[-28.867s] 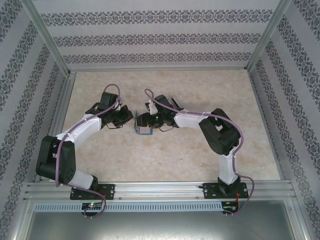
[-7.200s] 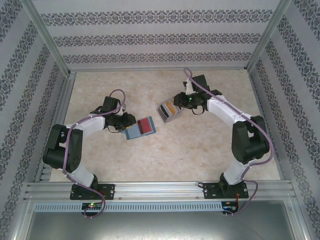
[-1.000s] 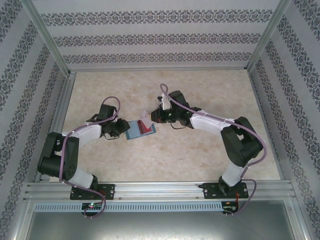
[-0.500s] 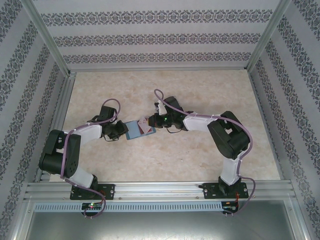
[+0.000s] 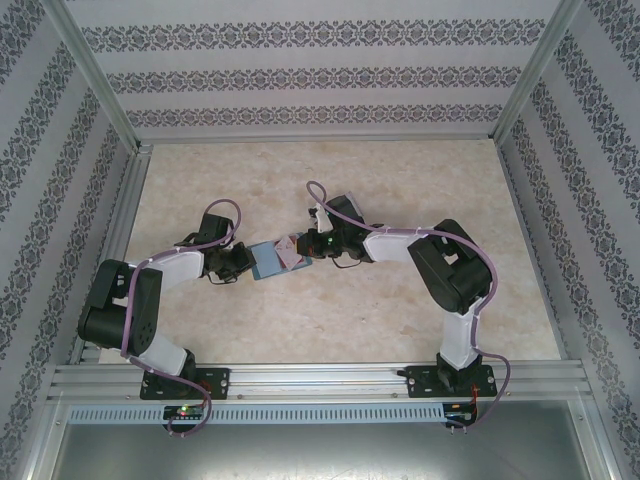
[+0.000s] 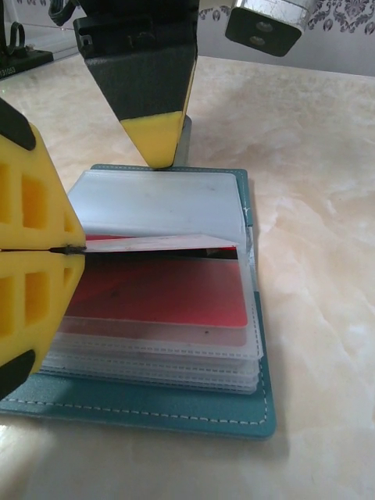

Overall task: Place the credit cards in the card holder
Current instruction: Insert the credit card into the card slot.

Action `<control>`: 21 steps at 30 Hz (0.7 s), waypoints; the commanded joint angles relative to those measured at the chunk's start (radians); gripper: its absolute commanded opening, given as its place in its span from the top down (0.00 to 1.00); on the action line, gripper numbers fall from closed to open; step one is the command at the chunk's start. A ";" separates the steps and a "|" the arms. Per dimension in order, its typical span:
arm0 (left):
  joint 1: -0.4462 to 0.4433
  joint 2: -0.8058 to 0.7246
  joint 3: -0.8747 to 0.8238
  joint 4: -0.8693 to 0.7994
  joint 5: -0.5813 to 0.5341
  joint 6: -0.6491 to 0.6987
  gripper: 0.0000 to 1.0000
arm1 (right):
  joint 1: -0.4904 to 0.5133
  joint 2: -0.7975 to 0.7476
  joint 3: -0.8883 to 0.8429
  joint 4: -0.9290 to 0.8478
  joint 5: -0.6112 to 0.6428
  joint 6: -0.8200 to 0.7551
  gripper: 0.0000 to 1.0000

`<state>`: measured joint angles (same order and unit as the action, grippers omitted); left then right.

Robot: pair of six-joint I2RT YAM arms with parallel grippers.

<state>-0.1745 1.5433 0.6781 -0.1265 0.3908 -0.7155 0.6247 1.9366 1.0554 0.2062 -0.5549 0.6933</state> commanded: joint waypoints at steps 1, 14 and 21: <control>0.012 0.002 -0.014 0.016 0.010 -0.010 0.83 | 0.005 0.019 0.011 0.022 0.007 0.019 0.92; 0.012 -0.005 -0.019 0.024 0.016 -0.015 0.83 | 0.023 -0.004 0.011 -0.028 0.097 0.016 0.92; 0.013 -0.001 -0.018 0.036 0.025 -0.020 0.83 | 0.043 0.012 0.030 -0.056 0.122 0.006 0.93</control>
<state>-0.1745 1.5433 0.6735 -0.1181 0.3935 -0.7166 0.6510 1.9400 1.0595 0.1825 -0.4625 0.7105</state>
